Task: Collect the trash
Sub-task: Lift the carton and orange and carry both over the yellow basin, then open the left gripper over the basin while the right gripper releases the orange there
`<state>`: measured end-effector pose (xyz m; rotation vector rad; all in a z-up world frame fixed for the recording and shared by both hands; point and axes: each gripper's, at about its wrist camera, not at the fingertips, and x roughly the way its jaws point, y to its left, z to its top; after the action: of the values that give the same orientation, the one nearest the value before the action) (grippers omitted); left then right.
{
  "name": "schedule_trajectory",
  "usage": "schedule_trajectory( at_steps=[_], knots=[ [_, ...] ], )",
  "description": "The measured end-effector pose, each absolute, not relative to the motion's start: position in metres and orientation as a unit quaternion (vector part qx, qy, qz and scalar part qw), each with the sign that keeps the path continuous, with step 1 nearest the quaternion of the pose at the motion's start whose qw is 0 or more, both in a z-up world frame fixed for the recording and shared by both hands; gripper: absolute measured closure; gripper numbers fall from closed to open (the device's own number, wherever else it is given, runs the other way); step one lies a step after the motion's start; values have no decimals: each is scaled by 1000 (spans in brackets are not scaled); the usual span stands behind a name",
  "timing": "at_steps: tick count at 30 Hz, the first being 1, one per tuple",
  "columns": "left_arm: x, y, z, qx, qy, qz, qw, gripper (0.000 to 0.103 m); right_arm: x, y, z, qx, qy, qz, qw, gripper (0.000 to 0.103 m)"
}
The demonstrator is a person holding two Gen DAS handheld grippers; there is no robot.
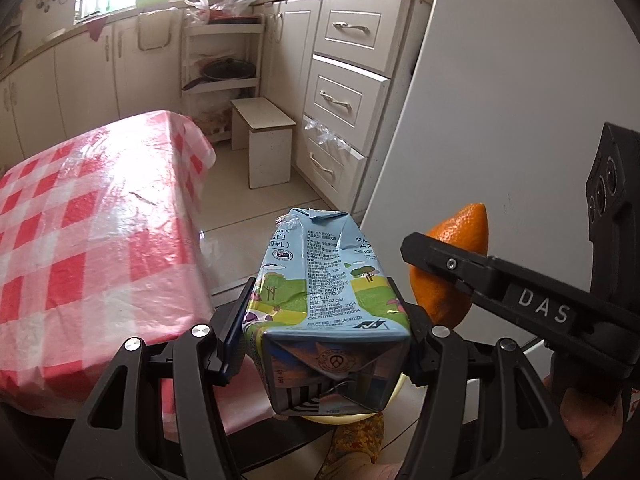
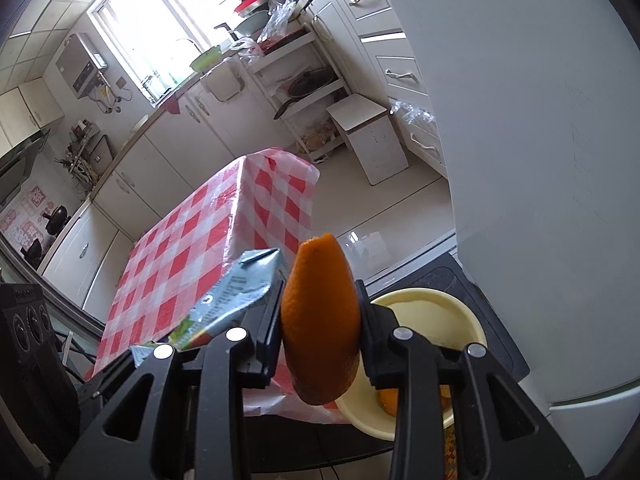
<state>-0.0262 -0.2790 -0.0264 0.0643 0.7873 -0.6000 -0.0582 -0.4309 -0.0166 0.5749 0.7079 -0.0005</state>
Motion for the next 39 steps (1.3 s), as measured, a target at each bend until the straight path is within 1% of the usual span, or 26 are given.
schedule_trajectory(
  at_steps=[11, 17, 29, 39],
  knots=[
    [-10, -298, -59, 31, 424, -298, 854, 46, -58, -442, -26, 290, 353, -18, 889, 69],
    [-4, -296, -65, 25, 433, -297, 851, 45, -57, -443, -30, 290, 360, -22, 887, 69],
    [-8, -280, -58, 10, 432, -288, 854, 45, -53, -444, -35, 287, 371, -27, 883, 63],
    [-15, -277, -46, 14, 425, -283, 860, 44, -52, -443, -35, 285, 371, -22, 884, 62]
  ],
)
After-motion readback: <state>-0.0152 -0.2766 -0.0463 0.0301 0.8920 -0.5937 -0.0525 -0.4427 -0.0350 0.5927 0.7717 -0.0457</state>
